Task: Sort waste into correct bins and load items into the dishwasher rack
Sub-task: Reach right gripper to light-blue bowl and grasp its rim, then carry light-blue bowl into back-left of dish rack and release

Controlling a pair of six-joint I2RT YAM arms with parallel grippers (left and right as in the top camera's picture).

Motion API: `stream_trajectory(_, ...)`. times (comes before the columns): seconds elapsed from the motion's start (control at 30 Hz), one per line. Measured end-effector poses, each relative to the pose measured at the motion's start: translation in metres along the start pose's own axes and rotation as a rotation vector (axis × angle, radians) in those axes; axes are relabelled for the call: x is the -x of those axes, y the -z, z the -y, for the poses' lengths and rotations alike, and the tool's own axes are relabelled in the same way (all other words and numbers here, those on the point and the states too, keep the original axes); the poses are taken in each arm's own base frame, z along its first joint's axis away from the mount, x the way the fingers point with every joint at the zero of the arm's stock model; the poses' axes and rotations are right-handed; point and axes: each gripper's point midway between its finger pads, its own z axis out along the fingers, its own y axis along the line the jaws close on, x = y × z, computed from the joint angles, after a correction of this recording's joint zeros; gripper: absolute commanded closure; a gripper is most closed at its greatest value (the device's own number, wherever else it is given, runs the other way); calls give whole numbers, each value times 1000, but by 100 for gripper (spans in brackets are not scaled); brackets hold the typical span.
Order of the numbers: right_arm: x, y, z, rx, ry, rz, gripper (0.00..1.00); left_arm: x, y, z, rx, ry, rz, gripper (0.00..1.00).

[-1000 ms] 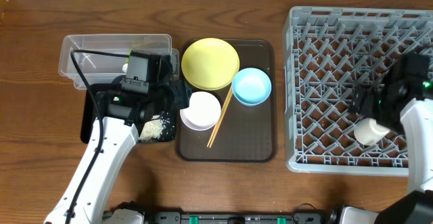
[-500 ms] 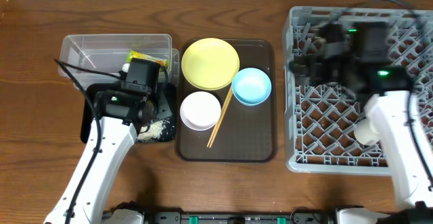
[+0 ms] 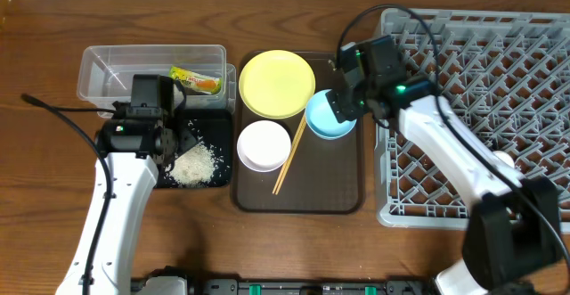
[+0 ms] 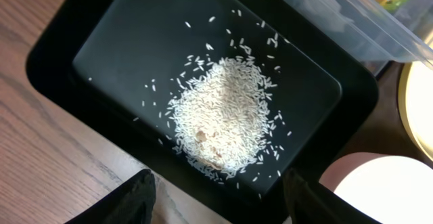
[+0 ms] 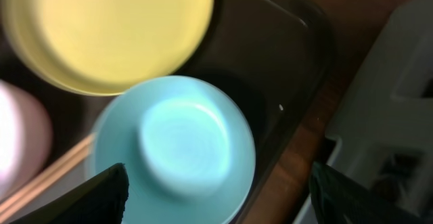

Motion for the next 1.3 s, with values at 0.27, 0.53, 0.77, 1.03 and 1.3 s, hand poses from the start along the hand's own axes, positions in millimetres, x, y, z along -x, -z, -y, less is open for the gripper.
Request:
stream_trajectory(0.27,-21,-46,13,-66,2,-79,43,-1,0,0,1,-1,-3,36)
stream_trajectory(0.53,-39,-60,11,-56,-16,-145,96,-1,0,0,1,-1,-3,36)
stream_trajectory(0.77,-40,-59,10,-54,-43,-147,99,-1,0,0,2,0,-3,36)
stream_trajectory(1.03,-1,-8,34,-182,-56,-2,99,-1,0,0,1,0,-3,36)
stream_trajectory(1.3,73,109,85,-427,-22,344,99,-1,0,0,2,0,-3,36)
